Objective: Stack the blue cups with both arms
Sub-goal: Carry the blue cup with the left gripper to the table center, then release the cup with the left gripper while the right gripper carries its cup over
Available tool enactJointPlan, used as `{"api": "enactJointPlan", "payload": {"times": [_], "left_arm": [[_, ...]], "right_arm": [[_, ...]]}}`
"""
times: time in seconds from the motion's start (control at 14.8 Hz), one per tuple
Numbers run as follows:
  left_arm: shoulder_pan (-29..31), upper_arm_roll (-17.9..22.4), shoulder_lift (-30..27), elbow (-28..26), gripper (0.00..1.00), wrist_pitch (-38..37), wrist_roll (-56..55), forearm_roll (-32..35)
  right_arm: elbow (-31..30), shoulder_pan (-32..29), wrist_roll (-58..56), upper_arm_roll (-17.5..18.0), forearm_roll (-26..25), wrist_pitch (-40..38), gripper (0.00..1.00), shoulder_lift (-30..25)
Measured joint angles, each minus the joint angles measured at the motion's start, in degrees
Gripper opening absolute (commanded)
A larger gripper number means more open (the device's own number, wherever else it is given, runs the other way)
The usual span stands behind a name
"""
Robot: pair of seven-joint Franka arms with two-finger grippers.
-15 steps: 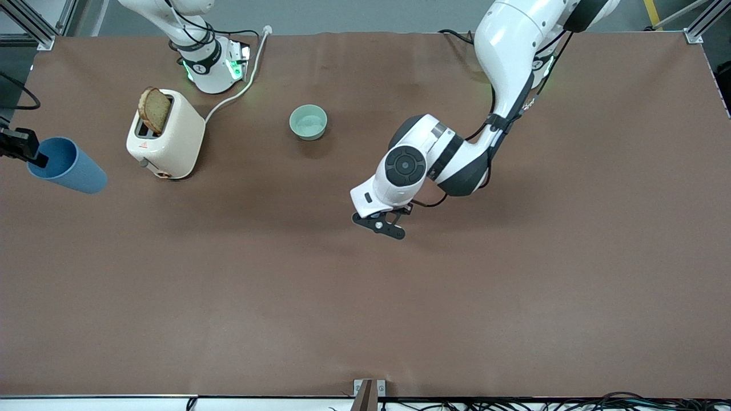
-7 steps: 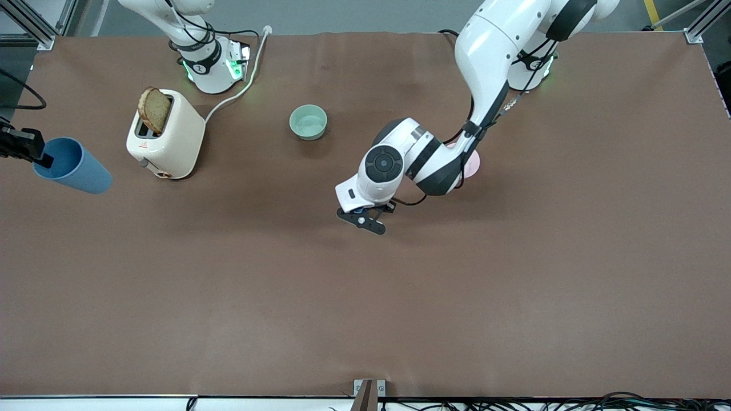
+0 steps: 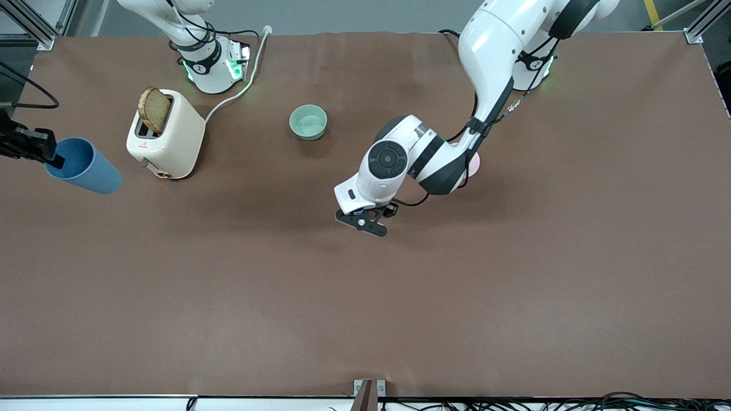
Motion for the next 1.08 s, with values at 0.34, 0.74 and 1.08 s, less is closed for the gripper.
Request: {"api": "enactJointPlan", "payload": {"times": [0.34, 0.74, 1.08], "left_arm": [[4.4, 0.6, -9.3, 0.3, 1.00, -5.3, -0.4, 0.0], [23.6, 1.2, -11.2, 0.2, 1.00, -10.7, 0.7, 0.1], [33.4, 1.3, -15.4, 0.3, 1.00, -15.8, 0.8, 5.3]], "right_arm": [[-1.8, 9.0, 10.1, 0.3, 0.8, 2.1, 0.00, 0.0], [-7.0, 25.9, 29.5, 0.6, 1.1, 13.7, 0.00, 2.8], [-7.4, 35.9, 35.7, 0.6, 1.1, 22.6, 0.01, 9.9]]}}
